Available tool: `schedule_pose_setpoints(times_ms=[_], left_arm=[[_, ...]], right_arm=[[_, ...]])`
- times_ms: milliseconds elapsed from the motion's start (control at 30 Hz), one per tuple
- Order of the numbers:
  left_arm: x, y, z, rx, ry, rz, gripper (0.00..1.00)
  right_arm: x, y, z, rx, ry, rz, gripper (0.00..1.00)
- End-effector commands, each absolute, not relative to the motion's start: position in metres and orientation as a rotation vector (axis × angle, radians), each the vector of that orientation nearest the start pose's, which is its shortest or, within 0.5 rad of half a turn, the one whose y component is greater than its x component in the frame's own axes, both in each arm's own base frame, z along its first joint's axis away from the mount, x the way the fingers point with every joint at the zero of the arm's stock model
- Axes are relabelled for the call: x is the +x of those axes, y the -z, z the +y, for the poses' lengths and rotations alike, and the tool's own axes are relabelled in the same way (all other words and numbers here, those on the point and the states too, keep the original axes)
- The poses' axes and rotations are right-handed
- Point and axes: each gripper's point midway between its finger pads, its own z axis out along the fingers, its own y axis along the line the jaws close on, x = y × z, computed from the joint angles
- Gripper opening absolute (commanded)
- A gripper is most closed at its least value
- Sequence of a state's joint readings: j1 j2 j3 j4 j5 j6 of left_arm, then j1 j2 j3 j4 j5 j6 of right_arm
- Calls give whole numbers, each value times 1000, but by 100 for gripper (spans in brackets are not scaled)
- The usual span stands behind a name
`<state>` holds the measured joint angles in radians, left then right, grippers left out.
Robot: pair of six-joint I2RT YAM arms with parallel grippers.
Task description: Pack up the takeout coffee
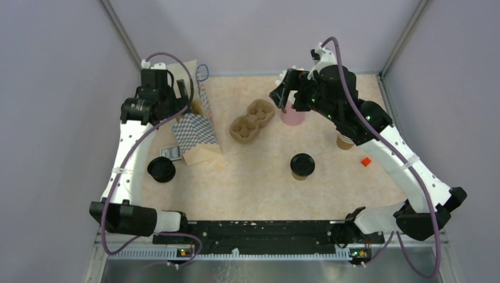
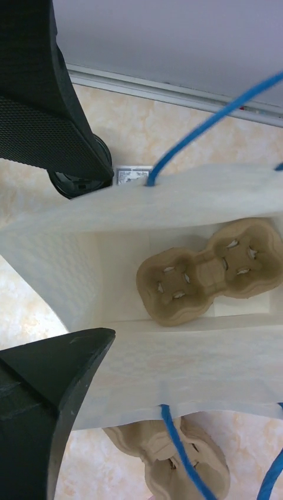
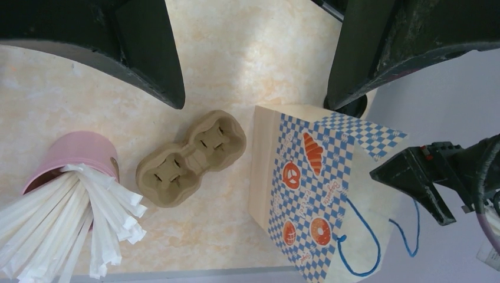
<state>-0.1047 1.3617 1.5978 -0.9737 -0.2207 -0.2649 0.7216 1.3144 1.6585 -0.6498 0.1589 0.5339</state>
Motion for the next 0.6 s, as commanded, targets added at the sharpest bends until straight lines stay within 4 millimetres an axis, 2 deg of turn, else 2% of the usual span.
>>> schedule_pose_setpoints(times_ms=[0, 67, 133, 167, 267, 433, 567], left_arm=[[346, -309, -7, -309, -20, 2177, 99], [353, -305, -11, -238, -24, 2216, 99], [359, -308, -10, -197, -40, 2221, 93], [361, -312, -12, -172, -27, 2210, 87], [363, -325, -24, -87, 36, 2174, 57], [356, -308, -26, -57, 44, 2230, 28], [353, -321, -35, -24, 102, 2212, 3]], right_arm=[[289, -422, 248, -94, -749, 1864, 89], [286, -425, 249, -117, -767, 1830, 89], [287, -424, 245, -106, -754, 1815, 89], [289, -424, 243, -98, -742, 1813, 89], [289, -430, 243, -114, -736, 1800, 89], [288, -440, 236, -143, -691, 1782, 89], [285, -443, 231, -149, -677, 1774, 89]])
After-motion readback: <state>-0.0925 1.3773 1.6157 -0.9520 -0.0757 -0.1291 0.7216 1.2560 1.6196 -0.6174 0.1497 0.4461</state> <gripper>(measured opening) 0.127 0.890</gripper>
